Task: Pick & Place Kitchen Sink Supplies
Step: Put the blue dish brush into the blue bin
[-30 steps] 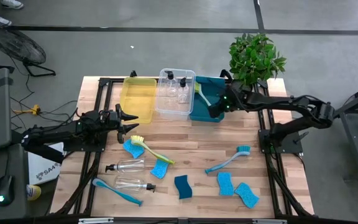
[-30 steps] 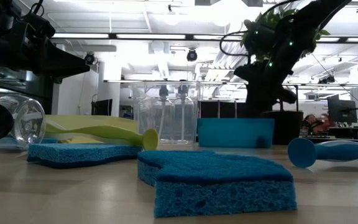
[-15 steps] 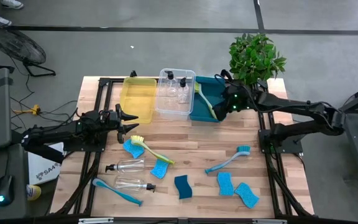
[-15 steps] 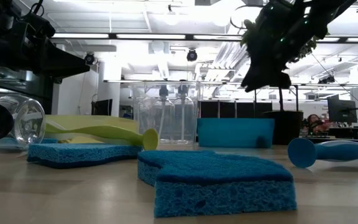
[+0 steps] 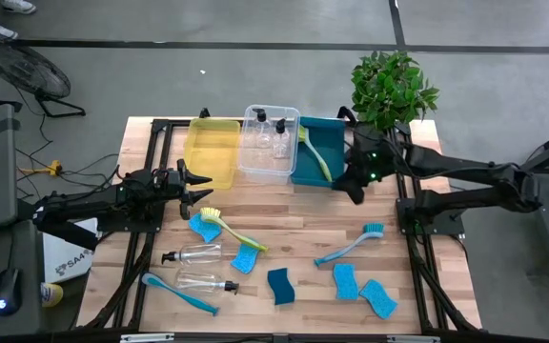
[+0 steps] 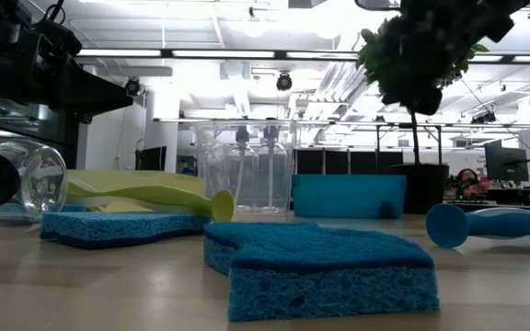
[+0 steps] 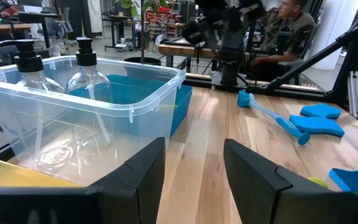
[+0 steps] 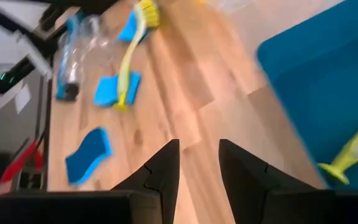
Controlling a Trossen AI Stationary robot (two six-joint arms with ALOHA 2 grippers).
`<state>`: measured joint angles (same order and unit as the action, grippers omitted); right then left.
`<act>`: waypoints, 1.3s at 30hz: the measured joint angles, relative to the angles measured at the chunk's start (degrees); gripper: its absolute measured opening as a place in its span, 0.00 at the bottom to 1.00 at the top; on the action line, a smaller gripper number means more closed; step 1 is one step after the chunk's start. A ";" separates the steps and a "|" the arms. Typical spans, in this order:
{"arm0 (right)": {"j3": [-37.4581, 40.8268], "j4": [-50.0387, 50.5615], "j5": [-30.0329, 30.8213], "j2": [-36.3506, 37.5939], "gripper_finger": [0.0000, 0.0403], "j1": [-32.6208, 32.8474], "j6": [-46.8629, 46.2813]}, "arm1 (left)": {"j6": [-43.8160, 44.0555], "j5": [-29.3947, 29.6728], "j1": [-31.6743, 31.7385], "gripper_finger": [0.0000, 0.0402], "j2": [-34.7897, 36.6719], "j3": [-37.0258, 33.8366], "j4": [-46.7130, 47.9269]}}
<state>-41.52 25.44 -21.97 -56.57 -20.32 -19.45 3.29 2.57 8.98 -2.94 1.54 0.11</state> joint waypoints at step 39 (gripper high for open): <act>0.00 2.57 15.75 -6.86 0.58 36.90 14.91 | 0.01 0.00 0.01 0.40 0.02 -0.02 0.01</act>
<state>-41.52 28.01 -6.22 -63.43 16.58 -4.54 3.30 2.57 8.99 -2.92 1.52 0.12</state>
